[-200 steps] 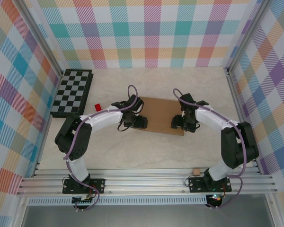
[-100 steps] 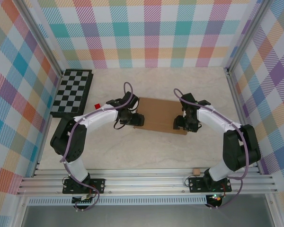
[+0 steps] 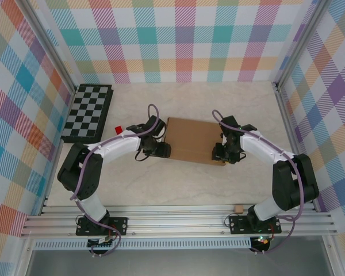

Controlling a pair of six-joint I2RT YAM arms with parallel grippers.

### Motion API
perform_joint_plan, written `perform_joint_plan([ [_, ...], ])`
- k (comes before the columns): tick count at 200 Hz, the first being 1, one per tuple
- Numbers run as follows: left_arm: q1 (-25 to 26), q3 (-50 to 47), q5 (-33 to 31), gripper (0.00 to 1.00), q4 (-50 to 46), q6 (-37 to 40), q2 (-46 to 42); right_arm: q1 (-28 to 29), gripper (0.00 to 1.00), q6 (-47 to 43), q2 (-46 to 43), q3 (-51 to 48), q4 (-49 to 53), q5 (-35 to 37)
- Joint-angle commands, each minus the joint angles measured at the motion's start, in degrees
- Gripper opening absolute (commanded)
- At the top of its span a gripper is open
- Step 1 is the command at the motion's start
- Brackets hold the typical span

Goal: Fold the paper box

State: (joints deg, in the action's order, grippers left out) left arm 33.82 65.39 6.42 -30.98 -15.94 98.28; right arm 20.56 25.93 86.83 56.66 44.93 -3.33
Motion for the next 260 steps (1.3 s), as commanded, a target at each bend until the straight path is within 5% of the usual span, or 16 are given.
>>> perform_joint_plan([
  [1, -0.4, -1.8, 0.4, 0.57, 0.0, 0.8, -1.1, -0.7, 0.41, 1.0, -0.1, -0.9, -1.6, -3.5],
  [16, -0.3, -2.0, 0.5, 0.56, 0.5, 1.1, -1.0, -0.9, 0.44, 1.2, -0.5, -0.6, -1.5, -4.0],
  [35, -0.4, -1.6, 0.4, 0.57, 0.5, 1.2, -0.6, -0.9, 0.63, 0.6, -0.4, 1.0, 1.0, -0.8],
  [76, -0.6, 0.3, 0.8, 0.67, 1.0, 0.6, -0.5, -1.0, 0.67, -2.4, 0.0, 1.3, -0.2, 1.2],
  [165, -0.8, 3.7, 11.2, 0.72, 9.6, 0.5, 4.5, -3.9, 0.65, -1.0, 2.3, 1.7, -7.3, -8.9],
  [207, -0.8, 4.2, 10.9, 0.7, 8.6, 1.1, 5.3, -5.8, 0.59, -1.2, 3.5, 3.1, -6.4, -15.6],
  [260, -0.8, 4.8, 5.3, 0.7, 4.4, 4.5, 6.0, -5.8, 0.59, -7.1, 3.5, 4.1, -4.6, -2.7],
])
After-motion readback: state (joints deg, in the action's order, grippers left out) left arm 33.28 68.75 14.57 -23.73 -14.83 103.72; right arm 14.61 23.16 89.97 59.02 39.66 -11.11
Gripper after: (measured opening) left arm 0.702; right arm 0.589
